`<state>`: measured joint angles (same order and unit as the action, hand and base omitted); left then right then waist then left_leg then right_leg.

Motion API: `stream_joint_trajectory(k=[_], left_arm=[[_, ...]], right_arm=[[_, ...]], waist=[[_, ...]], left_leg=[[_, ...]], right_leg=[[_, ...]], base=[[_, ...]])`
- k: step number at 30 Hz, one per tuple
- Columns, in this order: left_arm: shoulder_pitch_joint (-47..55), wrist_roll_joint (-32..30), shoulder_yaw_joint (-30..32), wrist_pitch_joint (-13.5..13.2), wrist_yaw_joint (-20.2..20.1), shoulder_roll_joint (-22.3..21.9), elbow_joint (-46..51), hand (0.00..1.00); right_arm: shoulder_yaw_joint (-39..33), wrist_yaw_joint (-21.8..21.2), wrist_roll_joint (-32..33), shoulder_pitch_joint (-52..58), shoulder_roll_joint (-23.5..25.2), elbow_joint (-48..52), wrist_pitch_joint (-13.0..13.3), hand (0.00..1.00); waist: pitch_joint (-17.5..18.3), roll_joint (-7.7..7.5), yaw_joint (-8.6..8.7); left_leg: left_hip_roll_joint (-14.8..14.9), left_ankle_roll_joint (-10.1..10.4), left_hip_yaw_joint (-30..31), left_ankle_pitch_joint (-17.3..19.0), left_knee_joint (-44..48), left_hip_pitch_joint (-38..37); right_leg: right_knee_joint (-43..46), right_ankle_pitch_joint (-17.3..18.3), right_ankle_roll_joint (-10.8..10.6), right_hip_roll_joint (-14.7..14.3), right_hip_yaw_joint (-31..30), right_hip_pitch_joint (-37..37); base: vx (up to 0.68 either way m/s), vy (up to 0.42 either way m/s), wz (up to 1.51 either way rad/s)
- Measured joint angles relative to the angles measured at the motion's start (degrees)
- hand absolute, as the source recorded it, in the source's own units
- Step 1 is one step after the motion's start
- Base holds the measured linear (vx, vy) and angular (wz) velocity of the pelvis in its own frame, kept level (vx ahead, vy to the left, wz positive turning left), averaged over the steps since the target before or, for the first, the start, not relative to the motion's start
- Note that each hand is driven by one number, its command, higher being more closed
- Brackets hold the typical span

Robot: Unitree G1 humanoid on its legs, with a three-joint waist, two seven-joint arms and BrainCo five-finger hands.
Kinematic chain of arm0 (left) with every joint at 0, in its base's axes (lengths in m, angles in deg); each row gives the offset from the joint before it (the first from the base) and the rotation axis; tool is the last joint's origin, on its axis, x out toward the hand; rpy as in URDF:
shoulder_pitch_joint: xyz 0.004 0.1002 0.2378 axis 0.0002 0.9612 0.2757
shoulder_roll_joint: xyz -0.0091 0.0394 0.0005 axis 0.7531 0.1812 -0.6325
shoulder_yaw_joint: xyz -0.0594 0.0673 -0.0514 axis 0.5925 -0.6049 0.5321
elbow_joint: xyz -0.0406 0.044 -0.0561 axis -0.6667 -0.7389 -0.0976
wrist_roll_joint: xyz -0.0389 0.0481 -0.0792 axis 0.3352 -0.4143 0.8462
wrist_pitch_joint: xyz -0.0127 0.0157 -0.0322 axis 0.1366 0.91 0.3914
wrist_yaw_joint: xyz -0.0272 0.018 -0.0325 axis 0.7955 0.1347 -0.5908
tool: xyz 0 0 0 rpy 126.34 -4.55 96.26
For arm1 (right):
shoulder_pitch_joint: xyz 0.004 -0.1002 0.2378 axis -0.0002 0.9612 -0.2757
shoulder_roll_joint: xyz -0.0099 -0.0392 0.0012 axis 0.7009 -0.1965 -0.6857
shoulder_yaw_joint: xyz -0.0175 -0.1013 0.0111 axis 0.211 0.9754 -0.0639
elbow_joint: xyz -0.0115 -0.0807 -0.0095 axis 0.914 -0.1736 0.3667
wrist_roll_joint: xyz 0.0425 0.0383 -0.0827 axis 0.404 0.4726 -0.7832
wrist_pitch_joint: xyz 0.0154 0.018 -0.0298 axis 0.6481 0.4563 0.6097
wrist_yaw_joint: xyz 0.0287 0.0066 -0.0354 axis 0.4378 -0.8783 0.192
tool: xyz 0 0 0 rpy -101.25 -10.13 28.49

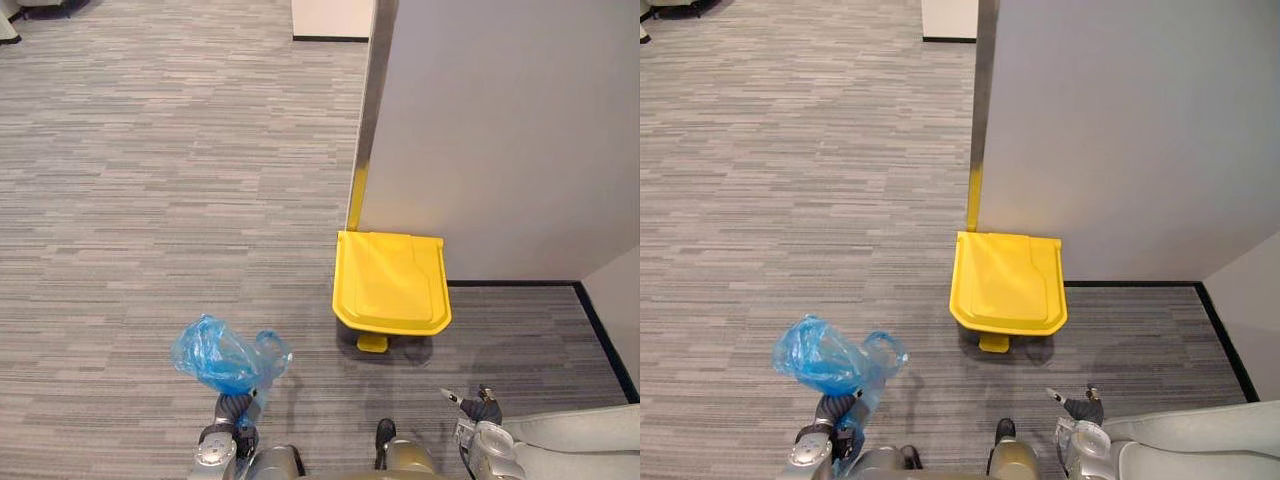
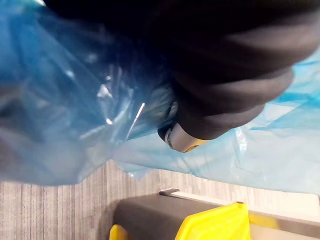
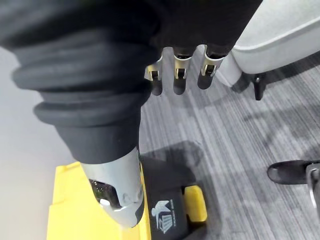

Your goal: Gather rubbish on tea table into small bin, then transfer packed bag to large trash can.

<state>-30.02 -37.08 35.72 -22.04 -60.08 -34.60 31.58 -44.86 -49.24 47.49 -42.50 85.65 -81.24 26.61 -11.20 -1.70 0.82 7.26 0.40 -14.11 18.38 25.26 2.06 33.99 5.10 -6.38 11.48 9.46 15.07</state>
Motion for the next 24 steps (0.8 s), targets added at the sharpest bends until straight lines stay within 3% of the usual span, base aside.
stream_joint_trajectory(k=[2,4,5,7,8,9,10,12,14,16,19,21,24], left_arm=[[-0.24,0.07,-0.29,-0.02,0.07,0.07,1.59,1.00],[-1.51,0.09,-0.40,-0.02,-0.01,0.96,1.63,1.00],[-3.32,0.10,-0.54,-0.01,0.00,0.86,1.63,1.00],[-5.70,0.10,-0.52,-0.15,0.06,0.45,1.66,1.00],[-6.99,0.11,-0.42,-0.17,0.12,-0.28,1.55,1.00],[-7.12,0.12,-0.40,-0.16,0.14,-0.46,1.54,1.00],[-8.38,0.10,-0.64,-0.30,0.04,-2.40,1.94,1.00],[-9.53,0.02,-0.54,-0.30,0.01,-2.44,2.10,1.00],[-9.69,0.01,-0.52,-0.27,0.02,-2.39,2.36,1.00],[-10.44,0.00,-0.61,-0.29,-0.04,-2.37,3.26,1.00],[-11.86,-0.06,-1.06,-0.28,-0.20,-3.15,3.98,1.00],[-12.50,-0.10,-1.14,-0.28,-0.25,-3.84,4.32,1.00],[-11.80,-0.11,-1.17,-0.29,-0.28,-3.71,5.18,1.00]], right_arm=[[-0.15,0.01,1.49,0.76,0.72,2.49,-0.03,0.00],[-0.52,0.10,2.09,1.06,1.03,3.55,0.08,0.00],[-1.59,0.61,2.42,1.06,0.83,3.61,0.06,0.00],[-2.78,1.26,2.86,1.61,0.76,4.02,-0.07,0.00],[-3.15,1.37,3.22,2.36,0.18,4.64,-0.23,0.00],[-3.27,1.37,3.28,2.35,0.06,4.71,-0.23,0.00],[-5.10,1.38,3.53,2.61,-0.39,6.42,-0.26,0.00],[-6.46,1.05,3.58,3.26,0.12,8.20,-0.29,0.00],[-9.29,0.98,4.23,5.08,0.80,9.94,-0.36,0.00],[-9.81,0.88,5.17,4.24,1.08,11.07,-0.27,0.00],[-9.85,0.81,6.55,3.84,2.28,13.00,0.09,0.00],[-9.34,0.66,6.71,3.28,2.99,12.96,0.05,0.00],[-6.88,0.36,6.21,2.98,3.57,12.89,0.01,0.00]], waist=[[-1.53,0.23,-0.28],[-2.30,-0.58,-0.15],[-3.51,-0.23,-0.17],[-5.25,-0.29,-0.03],[-5.58,-0.24,-0.02],[-5.70,-0.03,0.02],[-7.26,3.04,-0.18],[-7.45,3.28,-0.20],[-6.80,4.29,-0.25],[-6.57,4.93,-0.19],[-6.45,4.87,0.55],[-6.45,4.87,0.67],[-6.17,4.70,0.37]], left_leg=[[0.79,-0.67,-0.03,2.03,2.20,-2.05],[1.04,-0.62,-0.05,4.32,4.89,-2.80],[1.84,-0.14,0.56,6.36,8.23,-2.76],[1.95,1.09,2.50,10.41,12.93,-2.84],[2.31,2.07,4.36,13.21,15.25,-3.31],[2.46,2.18,4.53,13.46,15.34,-3.43],[4.43,2.97,5.55,14.33,14.37,-4.46],[4.55,2.98,6.35,14.30,10.54,-6.05],[6.10,3.59,8.10,13.87,5.61,-10.87],[8.41,3.97,9.37,10.76,6.35,-9.67],[9.78,5.26,9.11,7.04,6.98,-7.41],[10.84,5.64,8.85,6.59,6.65,-6.42],[11.02,5.61,7.68,6.62,6.07,-4.92]], right_leg=[[1.44,2.78,1.00,-0.25,0.33,4.36],[-5.31,1.87,0.03,-0.74,1.52,7.20],[-11.28,0.79,-0.66,-1.37,2.72,8.18],[-15.84,0.11,-0.58,-1.57,3.59,8.20],[-14.52,-2.26,1.01,-1.86,2.87,8.17],[-14.18,-2.27,1.00,-1.95,2.98,8.15],[-11.09,-1.77,0.75,-3.57,3.32,8.54],[-5.38,0.40,2.70,-3.84,2.57,10.96],[1.77,7.27,3.42,-5.26,3.84,11.28],[2.21,9.47,3.85,-7.37,5.10,11.68],[1.01,9.21,4.75,-7.83,6.80,11.68],[-0.06,8.55,6.15,-7.86,7.81,11.69],[-2.25,7.29,6.46,-7.81,8.05,12.24]], base=[[0.11,-0.002,-0.03],[0.16,-0.072,0.09],[0.14,-0.101,0.22],[0.20,-0.167,0.49],[0.26,-0.192,0.50],[0.33,-0.195,0.32],[0.33,-0.200,0.22],[0.34,-0.217,0.25],[0.40,-0.229,0.23],[0.37,-0.261,-0.02],[0.18,-0.181,0.11],[0.04,-0.088,0.19],[-0.10,-0.020,0.12]])
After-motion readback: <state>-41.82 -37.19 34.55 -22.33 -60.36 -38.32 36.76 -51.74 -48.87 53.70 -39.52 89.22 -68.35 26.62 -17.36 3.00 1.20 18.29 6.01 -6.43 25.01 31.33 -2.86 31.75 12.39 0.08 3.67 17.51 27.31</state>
